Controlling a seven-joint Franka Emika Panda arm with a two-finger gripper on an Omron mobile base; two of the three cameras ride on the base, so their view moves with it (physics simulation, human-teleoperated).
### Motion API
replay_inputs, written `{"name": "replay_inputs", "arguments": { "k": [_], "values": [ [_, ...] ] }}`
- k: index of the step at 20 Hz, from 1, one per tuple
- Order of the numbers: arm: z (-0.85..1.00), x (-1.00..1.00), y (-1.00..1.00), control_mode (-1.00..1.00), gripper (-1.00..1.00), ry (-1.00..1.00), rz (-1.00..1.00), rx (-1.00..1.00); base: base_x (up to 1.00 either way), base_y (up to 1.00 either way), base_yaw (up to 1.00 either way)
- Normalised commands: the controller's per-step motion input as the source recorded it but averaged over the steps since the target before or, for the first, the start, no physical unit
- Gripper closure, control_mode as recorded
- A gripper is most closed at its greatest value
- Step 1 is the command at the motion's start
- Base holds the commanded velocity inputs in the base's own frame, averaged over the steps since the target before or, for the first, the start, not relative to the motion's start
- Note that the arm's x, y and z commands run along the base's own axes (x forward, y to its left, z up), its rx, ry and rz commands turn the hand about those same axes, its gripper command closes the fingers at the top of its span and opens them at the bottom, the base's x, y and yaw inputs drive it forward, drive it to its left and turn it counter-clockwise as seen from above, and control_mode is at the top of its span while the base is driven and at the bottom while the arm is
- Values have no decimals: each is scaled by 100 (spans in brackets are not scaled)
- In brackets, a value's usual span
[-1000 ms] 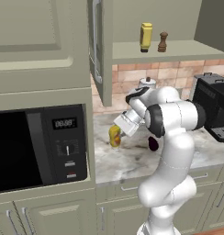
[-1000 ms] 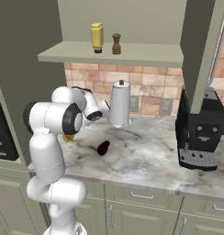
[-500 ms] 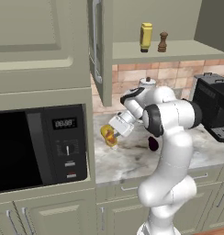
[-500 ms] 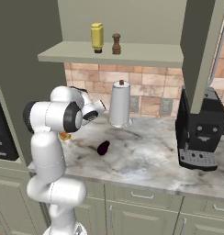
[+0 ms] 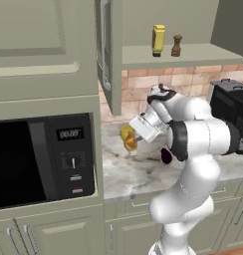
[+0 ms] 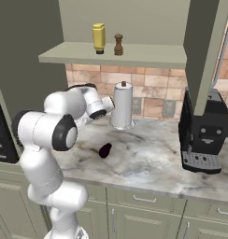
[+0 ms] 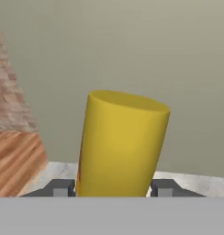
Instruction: There are various items on the counter. Only move the condiments/shakers into the cabinet.
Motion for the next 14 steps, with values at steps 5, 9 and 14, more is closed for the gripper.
{"name": "replay_inputs", "arguments": {
  "k": [5,9,14],
  "values": [
    [100,-66,-33,-100,100,-32,-26,12,0,0,0],
    [100,-58,-8,-100,100,-40,-33,9,0,0,0],
    [100,-45,0,-100,100,-40,-39,7,0,0,0]
  ]
}}
